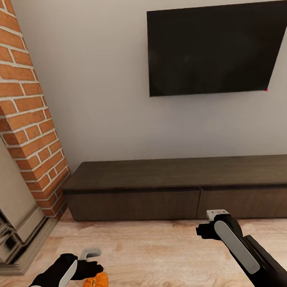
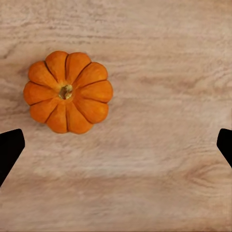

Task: Place each of the two pumpkins and all three candles from the living room inside a cabinet in the living room (use any cabinet), then make sure every cabinet is closed, and position the cauldron so it is next to a table in the living room.

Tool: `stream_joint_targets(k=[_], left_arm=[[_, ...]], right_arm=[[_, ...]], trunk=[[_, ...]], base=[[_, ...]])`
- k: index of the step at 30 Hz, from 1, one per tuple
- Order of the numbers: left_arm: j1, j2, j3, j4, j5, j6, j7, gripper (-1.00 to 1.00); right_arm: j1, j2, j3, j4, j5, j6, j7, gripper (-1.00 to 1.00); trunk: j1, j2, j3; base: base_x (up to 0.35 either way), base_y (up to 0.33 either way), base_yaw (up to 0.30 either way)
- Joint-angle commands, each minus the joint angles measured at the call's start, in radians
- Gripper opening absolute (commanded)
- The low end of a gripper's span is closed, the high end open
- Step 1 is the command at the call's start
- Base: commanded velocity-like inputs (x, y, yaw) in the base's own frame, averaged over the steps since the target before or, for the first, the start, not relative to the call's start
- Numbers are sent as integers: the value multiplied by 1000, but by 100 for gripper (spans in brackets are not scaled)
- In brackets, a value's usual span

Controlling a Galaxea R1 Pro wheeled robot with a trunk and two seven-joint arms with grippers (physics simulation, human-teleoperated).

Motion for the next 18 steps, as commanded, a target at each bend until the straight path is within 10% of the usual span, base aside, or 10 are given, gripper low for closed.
stream_joint_targets(k=[1,18], left_arm=[[0,6,-2,-2,1,2,0,100],[-1,28,3,-1,6,15,-3,100]], right_arm=[[-1,-1,2,-1,-9,3,-10,100],[-1,0,2,-1,-8,1,-10,100]], trunk=[[4,-8,-4],[50,-92,-46]], base=[[0,0,0],[0,0,0]])
